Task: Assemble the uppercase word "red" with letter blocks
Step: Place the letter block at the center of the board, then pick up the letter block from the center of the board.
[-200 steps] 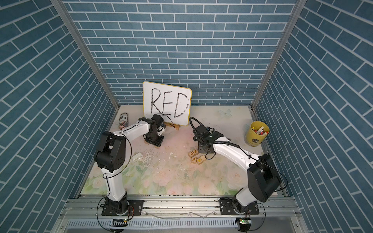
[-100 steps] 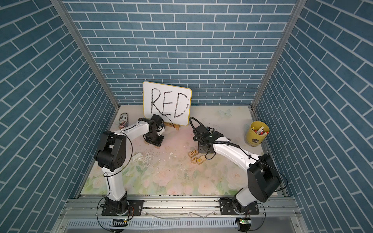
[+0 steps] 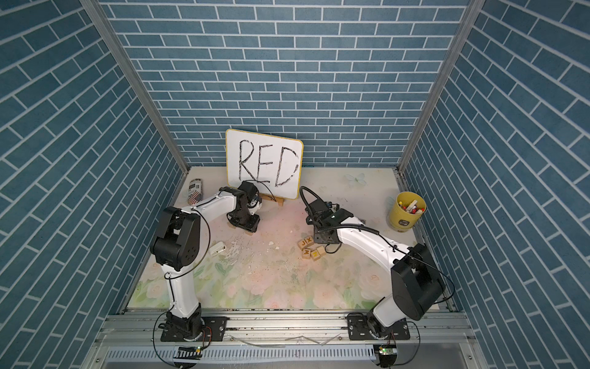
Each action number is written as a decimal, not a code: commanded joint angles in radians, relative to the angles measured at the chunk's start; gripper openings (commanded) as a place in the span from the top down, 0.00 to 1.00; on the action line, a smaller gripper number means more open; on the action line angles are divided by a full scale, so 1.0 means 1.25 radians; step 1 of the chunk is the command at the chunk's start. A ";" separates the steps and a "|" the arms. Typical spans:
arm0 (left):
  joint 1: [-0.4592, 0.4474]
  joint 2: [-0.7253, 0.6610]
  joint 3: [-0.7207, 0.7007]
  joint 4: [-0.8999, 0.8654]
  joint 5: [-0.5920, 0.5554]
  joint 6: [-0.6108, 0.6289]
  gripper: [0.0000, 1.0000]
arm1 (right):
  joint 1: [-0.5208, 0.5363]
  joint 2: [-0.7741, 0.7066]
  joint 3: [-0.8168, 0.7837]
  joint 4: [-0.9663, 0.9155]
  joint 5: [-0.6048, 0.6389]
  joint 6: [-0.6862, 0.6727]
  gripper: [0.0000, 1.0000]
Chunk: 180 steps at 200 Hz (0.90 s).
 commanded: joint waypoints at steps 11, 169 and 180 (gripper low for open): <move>0.006 -0.053 -0.013 -0.009 0.011 0.016 0.42 | -0.002 -0.034 -0.005 -0.026 0.018 0.021 0.60; -0.006 -0.425 0.031 -0.140 0.359 0.219 0.04 | -0.148 0.224 0.348 -0.061 -0.139 -0.160 0.59; -0.009 -0.435 0.023 -0.148 0.377 0.223 0.03 | -0.160 0.269 0.387 -0.063 -0.149 -0.173 0.59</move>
